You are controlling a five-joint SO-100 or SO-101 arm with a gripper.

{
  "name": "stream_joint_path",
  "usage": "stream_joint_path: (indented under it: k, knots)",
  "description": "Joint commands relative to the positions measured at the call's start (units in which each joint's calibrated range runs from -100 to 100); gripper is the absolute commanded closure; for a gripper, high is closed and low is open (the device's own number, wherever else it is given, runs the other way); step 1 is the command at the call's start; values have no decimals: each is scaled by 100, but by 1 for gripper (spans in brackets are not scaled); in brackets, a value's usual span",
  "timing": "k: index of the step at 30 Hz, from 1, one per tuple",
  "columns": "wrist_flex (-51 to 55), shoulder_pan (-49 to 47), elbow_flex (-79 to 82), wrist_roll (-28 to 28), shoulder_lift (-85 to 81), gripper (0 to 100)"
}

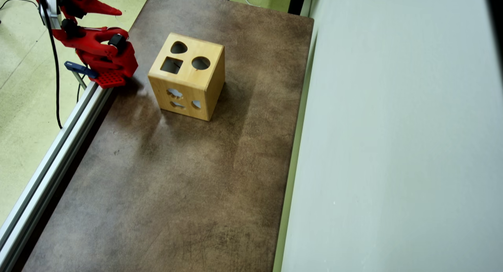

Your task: Pick and place the red cube on the square hole

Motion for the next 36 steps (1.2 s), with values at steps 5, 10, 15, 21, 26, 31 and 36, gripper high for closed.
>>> stream_joint_path:
  k: [5, 10, 15, 21, 26, 31, 36]
  knots:
    - [2, -5, 5, -20, 1, 24]
    - [2, 3, 5, -24, 1, 38]
    - [2, 3, 5, -24, -7, 56]
    - [10, 3, 13, -24, -135, 76]
    - [10, 3, 13, -20, -135, 89]
    - [10, 3, 76, -20, -135, 97]
    - [10, 3, 139, -5, -135, 98]
